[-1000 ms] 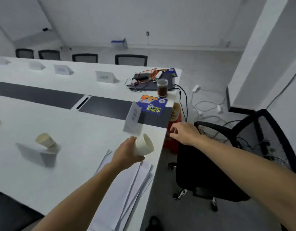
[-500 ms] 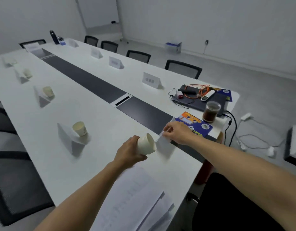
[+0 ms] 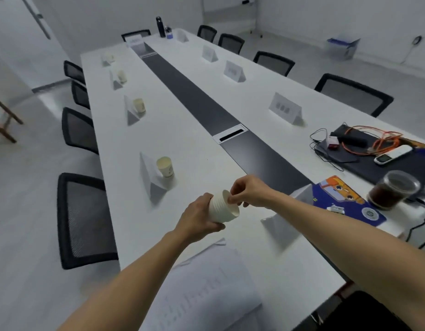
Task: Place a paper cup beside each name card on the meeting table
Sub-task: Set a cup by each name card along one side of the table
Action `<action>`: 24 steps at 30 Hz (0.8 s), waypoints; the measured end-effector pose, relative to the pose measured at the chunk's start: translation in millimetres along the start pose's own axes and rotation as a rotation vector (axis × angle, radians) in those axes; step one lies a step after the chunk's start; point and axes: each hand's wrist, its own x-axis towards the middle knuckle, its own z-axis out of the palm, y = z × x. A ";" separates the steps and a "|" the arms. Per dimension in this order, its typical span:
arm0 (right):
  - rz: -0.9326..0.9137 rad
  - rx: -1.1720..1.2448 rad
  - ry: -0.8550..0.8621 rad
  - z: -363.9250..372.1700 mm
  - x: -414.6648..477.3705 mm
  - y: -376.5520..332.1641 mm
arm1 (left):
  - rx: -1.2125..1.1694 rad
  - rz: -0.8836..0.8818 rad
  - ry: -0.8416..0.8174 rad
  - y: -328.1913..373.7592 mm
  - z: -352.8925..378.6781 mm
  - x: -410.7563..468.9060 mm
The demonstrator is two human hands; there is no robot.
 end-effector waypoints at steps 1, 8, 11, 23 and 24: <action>-0.010 0.004 -0.012 -0.1 5.3 -1.7 | 0.006 -0.013 0.005 -1.3 -2.0 1.9; -0.038 -0.018 -0.087 -9.1 31.5 -5.8 | 0.007 -0.062 0.021 -7.8 -4.8 17.1; -0.031 -0.029 -0.103 -13.4 40.6 -2.6 | 0.010 -0.077 0.019 -10.1 -3.5 25.3; 0.291 -0.080 0.388 -94.9 71.5 71.0 | -0.075 -0.205 -0.046 -40.5 25.2 45.5; 0.346 -0.136 0.397 -97.0 72.8 87.7 | -0.074 -0.209 -0.069 -42.0 31.9 48.2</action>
